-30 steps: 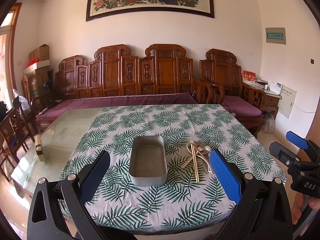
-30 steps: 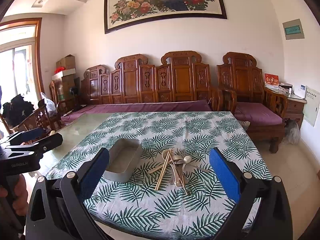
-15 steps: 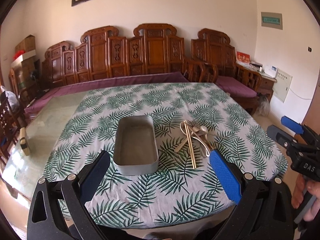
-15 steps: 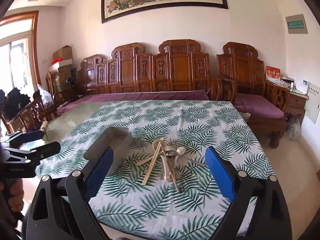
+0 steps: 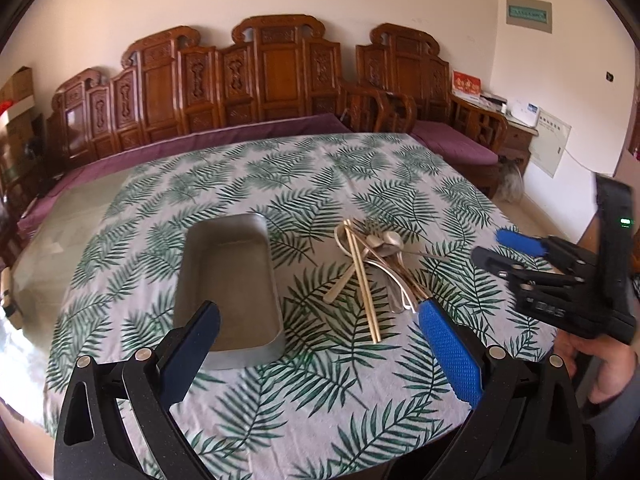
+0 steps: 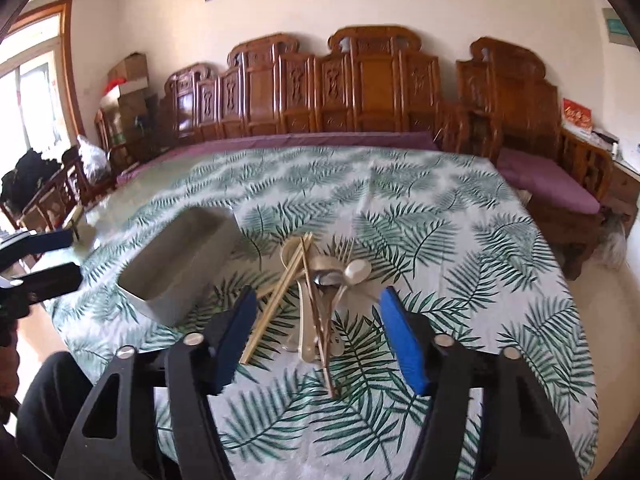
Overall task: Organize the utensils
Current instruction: 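Grasp a metal spoon from the pile with the right tool while the left grasps a wooden chopstick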
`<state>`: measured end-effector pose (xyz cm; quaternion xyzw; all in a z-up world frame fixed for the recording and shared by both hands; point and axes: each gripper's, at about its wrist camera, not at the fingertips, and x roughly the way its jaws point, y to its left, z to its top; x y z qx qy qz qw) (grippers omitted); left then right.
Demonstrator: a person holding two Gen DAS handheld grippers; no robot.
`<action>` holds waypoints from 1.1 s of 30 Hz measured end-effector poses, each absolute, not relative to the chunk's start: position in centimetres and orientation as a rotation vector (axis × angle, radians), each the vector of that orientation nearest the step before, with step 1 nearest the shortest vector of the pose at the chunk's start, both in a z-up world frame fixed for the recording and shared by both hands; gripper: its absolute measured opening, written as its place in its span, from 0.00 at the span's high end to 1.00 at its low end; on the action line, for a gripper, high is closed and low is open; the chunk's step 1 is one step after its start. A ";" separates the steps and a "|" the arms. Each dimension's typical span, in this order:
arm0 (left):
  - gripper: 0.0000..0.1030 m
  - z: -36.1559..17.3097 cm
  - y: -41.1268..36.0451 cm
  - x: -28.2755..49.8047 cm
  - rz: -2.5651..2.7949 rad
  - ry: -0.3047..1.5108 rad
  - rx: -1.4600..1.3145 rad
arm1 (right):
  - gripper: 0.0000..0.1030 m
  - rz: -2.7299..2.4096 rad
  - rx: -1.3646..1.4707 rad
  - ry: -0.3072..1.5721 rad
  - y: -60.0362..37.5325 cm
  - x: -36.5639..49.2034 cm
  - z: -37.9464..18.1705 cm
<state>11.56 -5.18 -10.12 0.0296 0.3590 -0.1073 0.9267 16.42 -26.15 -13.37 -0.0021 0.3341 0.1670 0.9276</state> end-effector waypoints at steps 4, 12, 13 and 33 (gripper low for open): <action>0.15 -11.5 -5.9 13.1 -0.244 0.775 0.055 | 0.45 0.348 -0.016 0.733 -26.5 19.2 -15.6; 0.32 -14.3 -8.1 15.6 -0.277 0.837 0.071 | 0.45 0.351 -0.072 0.841 -28.0 25.5 -20.9; 0.33 -14.6 -8.3 15.8 -0.280 0.845 0.071 | 0.45 0.355 -0.079 0.849 -28.2 26.0 -21.4; 0.46 -19.9 -10.5 19.5 -0.236 0.962 0.081 | 0.77 0.437 -0.297 0.915 -25.2 28.5 -24.2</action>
